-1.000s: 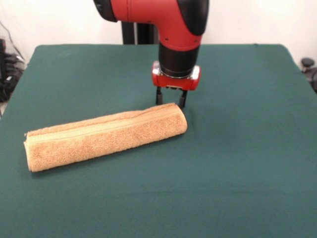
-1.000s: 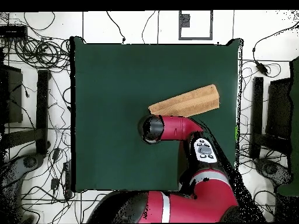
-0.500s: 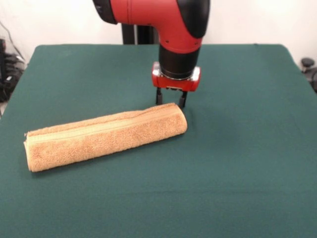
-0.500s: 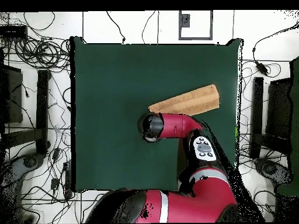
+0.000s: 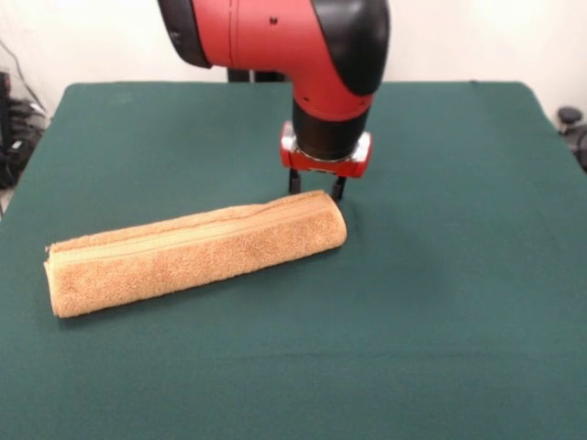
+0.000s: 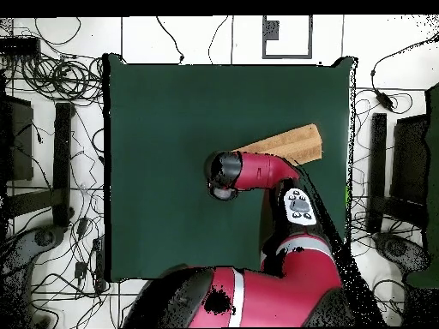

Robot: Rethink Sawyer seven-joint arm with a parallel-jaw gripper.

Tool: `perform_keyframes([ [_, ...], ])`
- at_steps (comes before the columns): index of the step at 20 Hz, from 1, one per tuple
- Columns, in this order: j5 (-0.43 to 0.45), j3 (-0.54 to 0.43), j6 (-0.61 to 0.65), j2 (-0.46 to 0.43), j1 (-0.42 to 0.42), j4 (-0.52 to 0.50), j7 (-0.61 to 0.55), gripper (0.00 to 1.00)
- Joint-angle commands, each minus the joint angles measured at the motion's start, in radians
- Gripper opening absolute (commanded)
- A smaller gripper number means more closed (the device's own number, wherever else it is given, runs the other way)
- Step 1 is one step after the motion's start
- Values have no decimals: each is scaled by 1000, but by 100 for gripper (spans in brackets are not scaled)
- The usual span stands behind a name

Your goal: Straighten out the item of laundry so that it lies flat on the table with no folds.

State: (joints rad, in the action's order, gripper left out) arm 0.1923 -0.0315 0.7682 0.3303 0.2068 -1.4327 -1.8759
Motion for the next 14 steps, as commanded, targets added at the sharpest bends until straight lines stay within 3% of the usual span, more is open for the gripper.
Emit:
perform_keyframes([
  [1, -32, -107, -129, -174, -16, 141, -88, 100],
  [10, -30, -99, -119, -162, -29, 157, -108, 100],
  [14, -33, -112, -105, -88, -22, 92, -89, 100],
])
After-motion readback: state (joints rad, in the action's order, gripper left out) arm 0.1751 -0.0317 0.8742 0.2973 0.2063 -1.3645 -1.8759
